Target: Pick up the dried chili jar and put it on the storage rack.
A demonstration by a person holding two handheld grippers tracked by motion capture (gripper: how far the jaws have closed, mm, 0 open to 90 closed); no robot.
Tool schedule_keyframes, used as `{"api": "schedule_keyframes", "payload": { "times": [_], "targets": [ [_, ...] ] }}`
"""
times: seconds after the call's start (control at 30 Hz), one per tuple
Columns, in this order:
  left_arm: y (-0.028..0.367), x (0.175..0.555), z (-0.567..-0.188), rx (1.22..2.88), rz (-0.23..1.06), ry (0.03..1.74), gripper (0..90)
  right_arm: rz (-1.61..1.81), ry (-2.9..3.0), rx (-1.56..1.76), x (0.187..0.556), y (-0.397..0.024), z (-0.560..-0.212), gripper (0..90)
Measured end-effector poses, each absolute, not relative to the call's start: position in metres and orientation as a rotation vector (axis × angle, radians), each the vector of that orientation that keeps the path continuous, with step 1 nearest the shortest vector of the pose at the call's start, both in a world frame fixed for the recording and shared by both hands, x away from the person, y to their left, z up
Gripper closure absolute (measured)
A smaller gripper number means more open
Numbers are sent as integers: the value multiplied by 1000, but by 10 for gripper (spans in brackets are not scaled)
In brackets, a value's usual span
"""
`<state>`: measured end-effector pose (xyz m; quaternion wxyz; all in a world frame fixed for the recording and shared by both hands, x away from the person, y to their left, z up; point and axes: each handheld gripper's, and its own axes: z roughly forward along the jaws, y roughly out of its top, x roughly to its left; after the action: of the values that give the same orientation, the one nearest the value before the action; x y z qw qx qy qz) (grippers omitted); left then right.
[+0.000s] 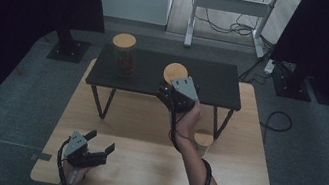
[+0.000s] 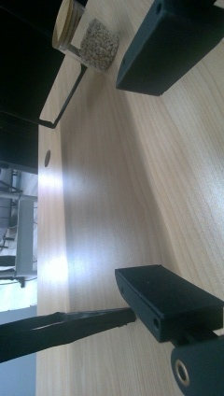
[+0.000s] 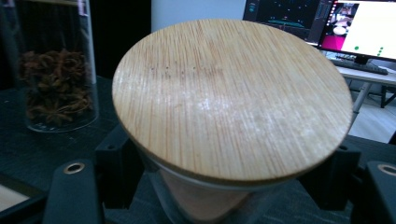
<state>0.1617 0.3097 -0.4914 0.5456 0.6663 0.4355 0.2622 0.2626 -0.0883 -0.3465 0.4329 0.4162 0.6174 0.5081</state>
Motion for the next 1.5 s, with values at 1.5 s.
{"api": "schedule_keyframes", "payload": {
  "times": [1.5],
  "targets": [
    [311,164,-491,1584,618,1048,84,1198,1539,1106,303,-73,-341,256]
  ]
}}
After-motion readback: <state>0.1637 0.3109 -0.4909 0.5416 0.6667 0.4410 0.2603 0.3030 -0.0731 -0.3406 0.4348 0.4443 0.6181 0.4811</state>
